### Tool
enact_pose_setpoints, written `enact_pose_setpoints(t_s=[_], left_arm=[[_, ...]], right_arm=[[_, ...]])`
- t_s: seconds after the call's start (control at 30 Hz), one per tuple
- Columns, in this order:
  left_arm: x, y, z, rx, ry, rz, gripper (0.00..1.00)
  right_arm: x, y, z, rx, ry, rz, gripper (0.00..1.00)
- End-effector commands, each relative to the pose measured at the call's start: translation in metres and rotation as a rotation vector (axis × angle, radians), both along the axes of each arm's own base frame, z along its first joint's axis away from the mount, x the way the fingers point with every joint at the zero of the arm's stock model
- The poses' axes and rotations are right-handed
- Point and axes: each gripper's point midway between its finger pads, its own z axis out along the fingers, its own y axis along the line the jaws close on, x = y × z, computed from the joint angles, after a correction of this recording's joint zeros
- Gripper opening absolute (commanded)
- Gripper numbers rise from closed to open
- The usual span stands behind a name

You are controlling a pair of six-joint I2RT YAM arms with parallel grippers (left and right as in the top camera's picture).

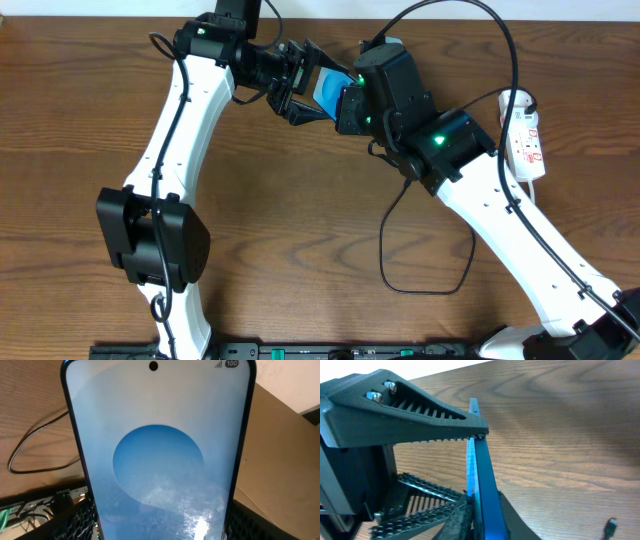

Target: Plug charger to phone and switch on socket

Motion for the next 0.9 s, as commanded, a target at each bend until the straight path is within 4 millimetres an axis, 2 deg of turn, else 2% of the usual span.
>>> enact_pose_setpoints(t_s=[0.0, 0.13, 0.3, 0.4, 0.5, 0.73, 0.87], left_arm=[[-0.006, -0.002, 0.022, -0.05, -0.035, -0.019, 0.78], [-0.006, -0.002, 0.022, -0.05, -0.035, -0.019, 0.78], [-0.006, -0.002, 0.022, -0.049, -0.036, -0.018, 0.79], [-0.006, -0.002, 0.022, -0.049, -0.036, -0.018, 0.91], [-0.004, 0.0, 0.02, -0.036, -0.039, -0.011, 0.93], [0.001, 0.004, 0.013, 0.014, -0.051, 0.017, 0.93], [0.009, 0.004, 0.015, 0.013, -0.062, 0.041, 0.93]], right_arm=[[0.002, 0.001, 0.008, 0.001, -0.022, -0.009, 0.08], [0.002, 0.001, 0.008, 0.001, -0.022, -0.009, 0.02], [0.002, 0.001, 0.008, 0.001, -0.022, -0.01, 0.01], [0.005, -0.004, 0.009, -0.005, -0.032, -0.047, 0.02], [0.011, -0.016, 0.012, 0.007, -0.043, -0.141, 0.01], [0.017, -0.048, 0.033, 0.248, -0.011, -0.43, 0.01], [0.012, -0.053, 0.048, 0.397, 0.008, -0.524, 0.02]])
